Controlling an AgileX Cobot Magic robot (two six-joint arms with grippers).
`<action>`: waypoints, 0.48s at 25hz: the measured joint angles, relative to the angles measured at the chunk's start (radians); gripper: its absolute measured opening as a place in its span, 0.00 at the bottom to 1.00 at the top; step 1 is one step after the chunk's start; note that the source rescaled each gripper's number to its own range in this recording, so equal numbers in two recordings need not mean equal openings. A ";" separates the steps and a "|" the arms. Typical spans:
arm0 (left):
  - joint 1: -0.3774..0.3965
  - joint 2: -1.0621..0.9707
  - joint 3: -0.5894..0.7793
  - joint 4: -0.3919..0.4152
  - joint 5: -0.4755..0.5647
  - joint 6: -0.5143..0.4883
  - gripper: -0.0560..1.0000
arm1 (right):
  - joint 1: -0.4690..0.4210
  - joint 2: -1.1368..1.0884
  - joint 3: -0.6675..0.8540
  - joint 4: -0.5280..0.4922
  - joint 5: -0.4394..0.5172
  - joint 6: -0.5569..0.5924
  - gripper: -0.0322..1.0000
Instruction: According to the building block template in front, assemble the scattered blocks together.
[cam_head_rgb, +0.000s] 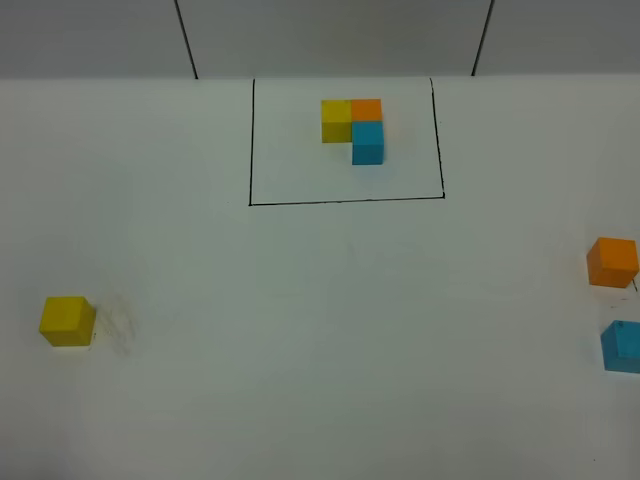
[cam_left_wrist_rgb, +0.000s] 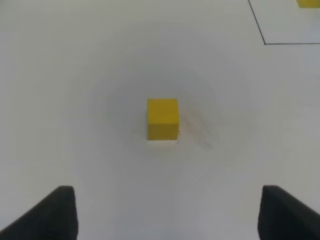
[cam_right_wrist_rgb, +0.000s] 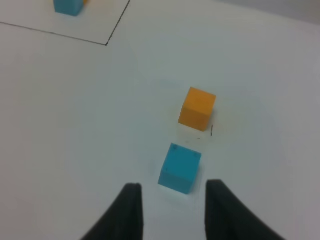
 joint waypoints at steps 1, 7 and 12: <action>0.000 0.000 0.000 0.000 0.000 0.000 0.59 | 0.000 0.000 0.000 0.000 0.000 0.000 0.03; 0.000 0.000 0.000 -0.001 0.000 0.000 0.59 | 0.000 0.000 0.000 0.000 0.000 0.000 0.03; 0.000 0.000 0.000 -0.001 0.000 -0.006 0.59 | 0.000 0.000 0.000 0.000 0.000 0.000 0.03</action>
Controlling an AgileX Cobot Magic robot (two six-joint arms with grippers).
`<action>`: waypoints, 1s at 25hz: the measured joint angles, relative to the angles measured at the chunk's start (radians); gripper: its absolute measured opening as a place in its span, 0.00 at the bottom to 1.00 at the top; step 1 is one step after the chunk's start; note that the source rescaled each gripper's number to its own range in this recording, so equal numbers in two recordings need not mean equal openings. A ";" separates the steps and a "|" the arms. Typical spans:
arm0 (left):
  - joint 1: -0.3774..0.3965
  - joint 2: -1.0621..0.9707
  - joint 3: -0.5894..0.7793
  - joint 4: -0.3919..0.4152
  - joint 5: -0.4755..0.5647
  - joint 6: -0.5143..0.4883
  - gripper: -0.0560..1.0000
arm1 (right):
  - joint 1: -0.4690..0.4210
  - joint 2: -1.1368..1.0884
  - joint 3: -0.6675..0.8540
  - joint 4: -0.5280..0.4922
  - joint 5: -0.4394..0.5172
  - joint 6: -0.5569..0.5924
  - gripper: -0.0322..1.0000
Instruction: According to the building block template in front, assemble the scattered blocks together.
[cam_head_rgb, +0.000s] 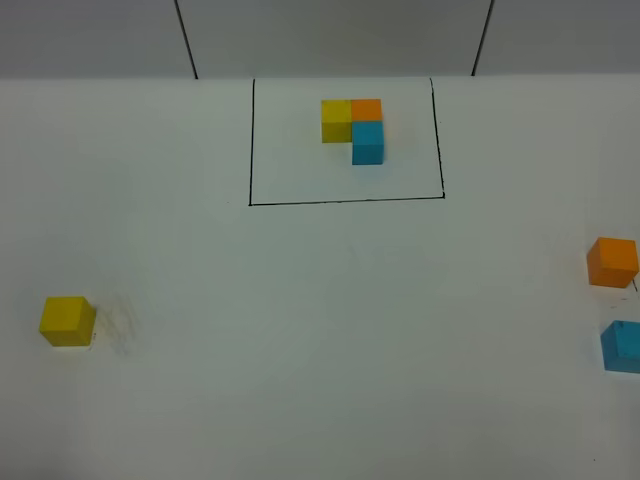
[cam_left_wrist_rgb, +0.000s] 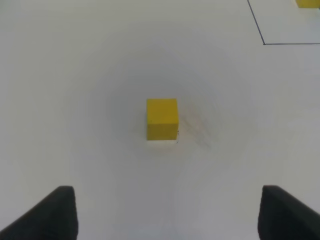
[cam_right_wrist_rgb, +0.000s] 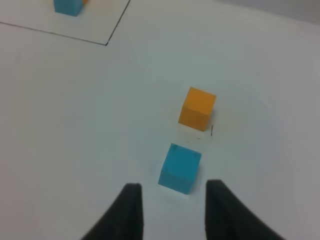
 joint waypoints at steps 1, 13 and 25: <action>0.000 0.001 0.000 0.000 0.000 -0.004 0.59 | 0.000 0.000 0.000 0.000 0.000 0.000 0.03; 0.000 0.467 -0.118 0.000 -0.006 -0.080 0.85 | 0.000 0.000 0.000 0.000 0.000 0.000 0.03; 0.000 0.946 -0.410 0.000 -0.071 -0.062 0.81 | 0.000 0.000 0.000 0.000 0.000 0.000 0.03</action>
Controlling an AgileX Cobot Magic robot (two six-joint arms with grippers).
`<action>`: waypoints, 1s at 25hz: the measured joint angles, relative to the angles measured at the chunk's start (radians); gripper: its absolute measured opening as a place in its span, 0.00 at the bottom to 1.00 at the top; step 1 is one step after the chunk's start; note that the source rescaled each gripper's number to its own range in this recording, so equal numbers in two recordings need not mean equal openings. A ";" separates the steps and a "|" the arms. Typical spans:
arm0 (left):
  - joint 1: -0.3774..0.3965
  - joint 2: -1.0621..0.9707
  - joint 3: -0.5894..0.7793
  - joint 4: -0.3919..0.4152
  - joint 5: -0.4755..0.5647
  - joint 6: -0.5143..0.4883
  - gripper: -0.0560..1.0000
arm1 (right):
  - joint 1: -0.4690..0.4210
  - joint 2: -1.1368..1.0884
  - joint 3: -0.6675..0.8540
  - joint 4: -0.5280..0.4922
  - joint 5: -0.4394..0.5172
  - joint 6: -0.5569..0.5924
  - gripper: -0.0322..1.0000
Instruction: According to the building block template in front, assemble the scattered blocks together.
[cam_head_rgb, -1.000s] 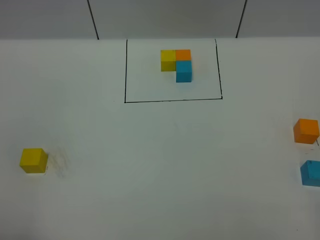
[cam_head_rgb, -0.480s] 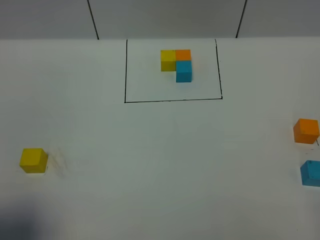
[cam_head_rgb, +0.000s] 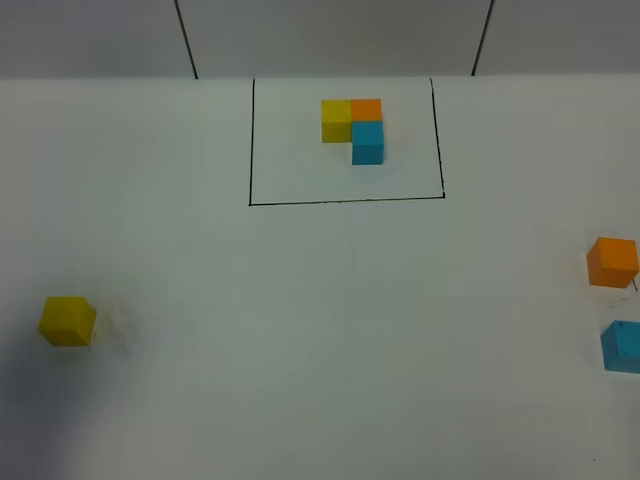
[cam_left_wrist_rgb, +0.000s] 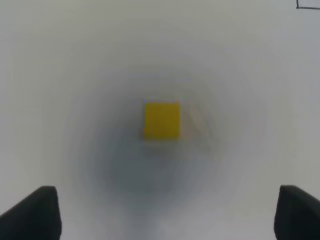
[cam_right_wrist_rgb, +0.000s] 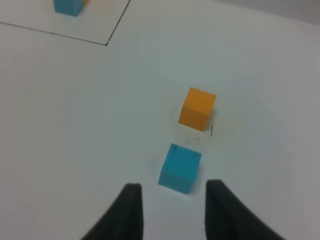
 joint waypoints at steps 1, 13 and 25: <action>0.000 0.036 -0.005 0.000 -0.005 0.001 0.80 | 0.000 0.000 0.000 0.000 0.000 0.000 0.03; 0.000 0.435 -0.008 -0.002 -0.126 0.026 0.77 | 0.000 0.000 0.000 0.000 0.000 0.000 0.03; 0.000 0.691 -0.008 -0.007 -0.269 0.032 0.74 | 0.000 0.000 0.000 0.000 0.000 0.000 0.03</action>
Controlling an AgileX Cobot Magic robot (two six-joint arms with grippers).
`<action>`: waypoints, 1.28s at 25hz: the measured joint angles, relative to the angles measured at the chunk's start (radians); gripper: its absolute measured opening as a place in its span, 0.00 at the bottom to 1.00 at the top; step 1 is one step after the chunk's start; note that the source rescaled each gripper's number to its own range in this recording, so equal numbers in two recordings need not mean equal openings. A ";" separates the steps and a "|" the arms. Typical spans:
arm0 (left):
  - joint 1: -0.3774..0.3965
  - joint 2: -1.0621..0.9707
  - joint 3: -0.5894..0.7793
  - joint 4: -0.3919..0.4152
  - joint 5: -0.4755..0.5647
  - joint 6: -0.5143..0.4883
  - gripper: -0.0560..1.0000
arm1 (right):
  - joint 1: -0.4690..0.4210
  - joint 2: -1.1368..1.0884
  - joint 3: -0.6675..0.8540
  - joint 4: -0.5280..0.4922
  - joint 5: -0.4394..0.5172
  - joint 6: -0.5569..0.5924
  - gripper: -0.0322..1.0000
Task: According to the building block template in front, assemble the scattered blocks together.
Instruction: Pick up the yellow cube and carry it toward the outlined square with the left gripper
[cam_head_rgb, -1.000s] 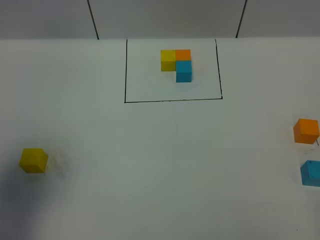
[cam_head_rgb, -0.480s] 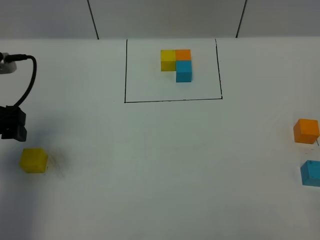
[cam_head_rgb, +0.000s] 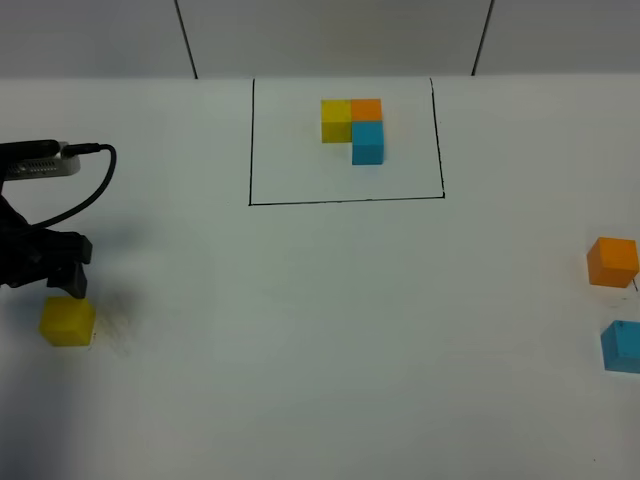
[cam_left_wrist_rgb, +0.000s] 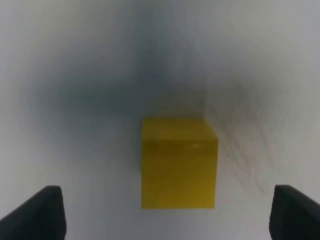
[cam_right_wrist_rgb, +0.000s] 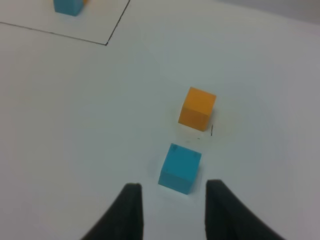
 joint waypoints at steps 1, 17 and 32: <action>0.000 0.017 0.000 0.000 -0.009 0.000 0.74 | 0.000 0.000 0.000 0.000 0.000 0.000 0.03; 0.000 0.202 0.000 0.000 -0.100 0.018 0.70 | 0.000 0.000 0.000 0.000 0.000 0.000 0.03; -0.117 0.198 -0.109 -0.025 -0.068 0.471 0.06 | 0.000 0.000 0.000 0.000 0.000 0.000 0.03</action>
